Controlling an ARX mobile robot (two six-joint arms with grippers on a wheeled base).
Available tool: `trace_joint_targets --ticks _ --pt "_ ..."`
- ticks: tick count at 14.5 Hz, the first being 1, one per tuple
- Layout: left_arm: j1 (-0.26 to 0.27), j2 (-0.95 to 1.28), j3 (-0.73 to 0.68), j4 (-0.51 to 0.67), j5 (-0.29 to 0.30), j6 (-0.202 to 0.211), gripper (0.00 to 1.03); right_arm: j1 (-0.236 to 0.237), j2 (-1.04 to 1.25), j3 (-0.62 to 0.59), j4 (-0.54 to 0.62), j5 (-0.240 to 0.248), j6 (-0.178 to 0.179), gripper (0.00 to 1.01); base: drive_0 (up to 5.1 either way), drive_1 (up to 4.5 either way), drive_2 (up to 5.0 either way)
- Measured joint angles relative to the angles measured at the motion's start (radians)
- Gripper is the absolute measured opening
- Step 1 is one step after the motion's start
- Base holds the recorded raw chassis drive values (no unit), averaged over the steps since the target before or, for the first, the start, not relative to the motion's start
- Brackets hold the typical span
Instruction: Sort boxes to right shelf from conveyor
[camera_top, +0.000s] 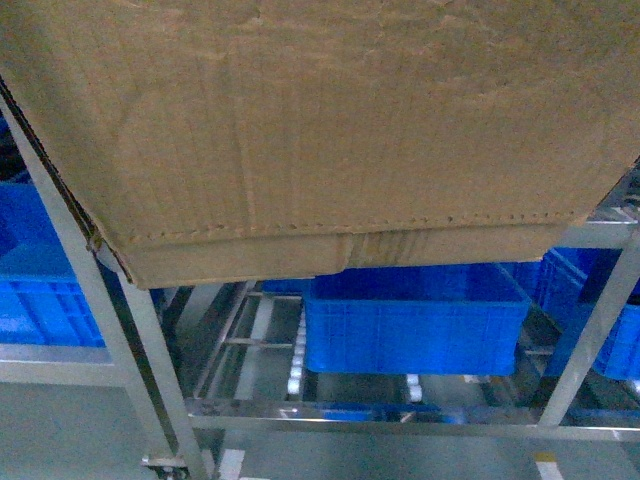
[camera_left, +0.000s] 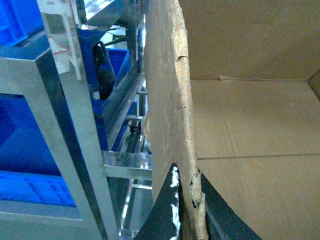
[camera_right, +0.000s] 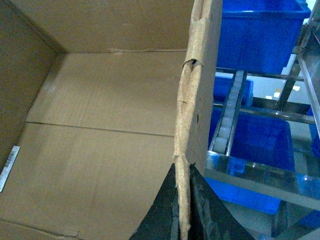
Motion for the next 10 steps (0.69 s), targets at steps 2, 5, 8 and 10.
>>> trace_joint_targets --ticks 2,5,8,10 --pt "0.0 0.002 0.0 0.002 0.0 0.0 0.03 0.0 0.001 0.0 0.002 0.0 0.0 0.02 0.0 2.04 -2.1" --pt "0.0 0.002 0.0 0.001 0.0 0.0 0.03 0.0 0.001 0.0 0.002 0.0 0.0 0.02 0.0 0.0 0.0" --pt "0.0 0.002 0.0 0.0 0.0 0.0 0.03 0.0 0.001 0.0 0.001 0.0 0.0 0.02 0.0 0.0 0.0" --pt "0.0 0.002 0.0 0.0 0.0 0.0 0.03 0.0 0.001 0.0 0.001 0.0 0.0 0.02 0.0 0.0 0.0"
